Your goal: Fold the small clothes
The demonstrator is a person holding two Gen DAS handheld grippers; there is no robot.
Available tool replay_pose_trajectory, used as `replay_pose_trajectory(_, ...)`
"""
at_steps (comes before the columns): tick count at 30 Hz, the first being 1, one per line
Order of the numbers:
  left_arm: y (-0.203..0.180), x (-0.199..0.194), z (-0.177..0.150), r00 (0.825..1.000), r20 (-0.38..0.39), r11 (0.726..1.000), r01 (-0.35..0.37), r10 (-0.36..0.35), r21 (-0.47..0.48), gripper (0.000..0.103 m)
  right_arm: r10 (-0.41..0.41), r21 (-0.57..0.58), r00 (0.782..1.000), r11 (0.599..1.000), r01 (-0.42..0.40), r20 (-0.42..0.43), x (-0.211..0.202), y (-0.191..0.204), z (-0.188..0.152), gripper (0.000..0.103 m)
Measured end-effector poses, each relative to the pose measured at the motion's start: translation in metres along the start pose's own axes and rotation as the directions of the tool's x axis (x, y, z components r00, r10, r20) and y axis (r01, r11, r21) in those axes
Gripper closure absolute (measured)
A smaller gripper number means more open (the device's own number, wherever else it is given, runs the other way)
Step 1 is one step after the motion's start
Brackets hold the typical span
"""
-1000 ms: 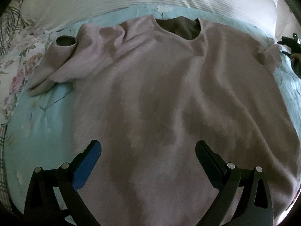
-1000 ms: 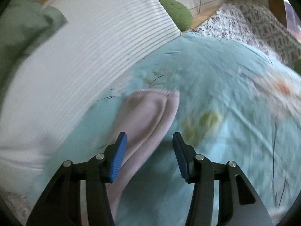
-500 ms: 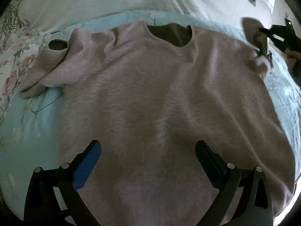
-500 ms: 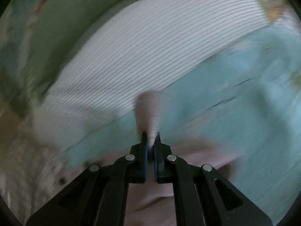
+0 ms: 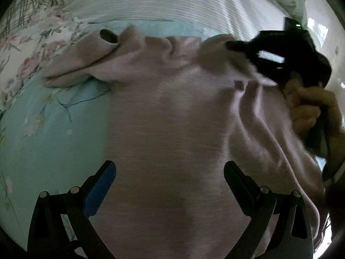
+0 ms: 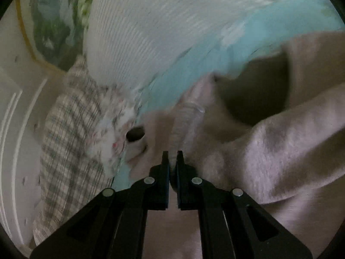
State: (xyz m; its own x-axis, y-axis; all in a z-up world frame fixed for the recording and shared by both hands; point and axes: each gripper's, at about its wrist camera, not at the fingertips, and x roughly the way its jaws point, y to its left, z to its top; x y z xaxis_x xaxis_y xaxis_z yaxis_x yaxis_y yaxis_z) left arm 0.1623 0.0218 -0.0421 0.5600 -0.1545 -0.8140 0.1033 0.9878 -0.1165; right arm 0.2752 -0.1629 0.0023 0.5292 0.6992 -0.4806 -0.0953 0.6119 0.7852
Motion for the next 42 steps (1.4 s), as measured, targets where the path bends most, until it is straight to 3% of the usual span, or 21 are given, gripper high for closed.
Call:
replay_pose_trajectory(7,0.024,0.006,0.004,0.996,-0.004,0.992,0.083,-0.084,-0.091,0.003,0.06,-0.022,0.992,0.998,-0.063,-0.115,0.064,0.013,-0.017,0.093)
replay_pose_trajectory(10,0.029,0.011,0.011,0.993,0.0,0.987,0.115,-0.116,-0.112,0.003,0.084,0.011,0.985,0.997,-0.083,-0.149,0.067,0.008,-0.02,0.074)
replay_pose_trajectory(12,0.034,0.019,0.02,0.992,0.001,0.985,0.128,-0.128,-0.118,0.003,0.086,0.009,0.989,0.996,-0.086,-0.122,0.052,0.007,-0.018,0.066)
replay_pose_trajectory(18,0.033,0.055,0.072,0.979,-0.004,0.968,0.203,-0.206,-0.149,0.003,0.018,0.035,0.999,0.999,-0.02,0.046,-0.039,-0.014,-0.013,0.066)
replay_pose_trajectory(22,0.032,0.095,0.115,0.967,-0.026,0.951,0.245,-0.254,-0.189,0.003,-0.045,0.069,0.988,0.997,0.036,0.145,-0.094,-0.03,-0.022,0.066)
replay_pose_trajectory(27,0.043,0.128,0.157,0.952,-0.021,0.925,0.291,-0.305,-0.246,0.005,-0.121,0.101,0.97,0.99,0.101,0.21,-0.146,-0.045,-0.041,0.066)
replay_pose_trajectory(30,0.05,0.133,0.17,0.955,-0.019,0.93,0.283,-0.295,-0.234,0.009,-0.158,0.097,0.963,0.985,0.14,0.219,-0.161,-0.048,-0.05,0.066)
replay_pose_trajectory(32,0.051,0.14,0.177,0.954,-0.047,0.938,0.282,-0.296,-0.202,0.02,-0.175,0.099,0.958,0.983,0.157,0.225,-0.168,-0.049,-0.054,0.066)
replay_pose_trajectory(33,0.05,0.144,0.18,0.954,-0.073,0.945,0.274,-0.29,-0.176,0.038,-0.182,0.104,0.956,0.981,0.162,0.23,-0.17,-0.05,-0.056,0.066)
replay_pose_trajectory(34,0.047,0.146,0.181,0.954,-0.088,0.95,0.273,-0.288,-0.15,0.067,-0.185,0.107,0.955,0.981,0.164,0.232,-0.172,-0.051,-0.057,0.066)
replay_pose_trajectory(36,0.041,0.147,0.18,0.946,-0.116,0.952,0.292,-0.301,-0.087,0.1,-0.186,0.112,0.954,0.98,0.164,0.234,-0.174,-0.052,-0.06,0.066)
replay_pose_trajectory(37,0.039,0.141,0.178,0.948,-0.106,0.953,0.296,-0.301,-0.058,0.1,-0.189,0.115,0.953,0.979,0.166,0.235,-0.175,-0.053,-0.06,0.066)
replay_pose_trajectory(38,0.037,0.127,0.175,0.96,-0.064,0.963,0.271,-0.271,-0.019,0.1,-0.191,0.115,0.953,0.979,0.167,0.236,-0.177,-0.055,-0.061,0.066)
replay_pose_trajectory(40,0.041,0.093,0.169,0.979,0.066,0.981,0.194,-0.195,0.021,0.1,-0.202,0.115,0.949,0.977,0.178,0.242,-0.182,-0.056,-0.062,0.066)
replay_pose_trajectory(41,0.051,0.075,0.163,0.976,0.147,0.987,0.162,-0.16,-0.004,0.1,-0.214,0.115,0.945,0.975,0.191,0.248,-0.185,-0.057,-0.063,0.066)
replay_pose_trajectory(42,0.057,0.069,0.16,0.975,0.171,0.988,0.152,-0.145,-0.028,0.1,-0.23,0.114,0.939,0.972,0.207,0.256,-0.188,-0.058,-0.064,0.066)
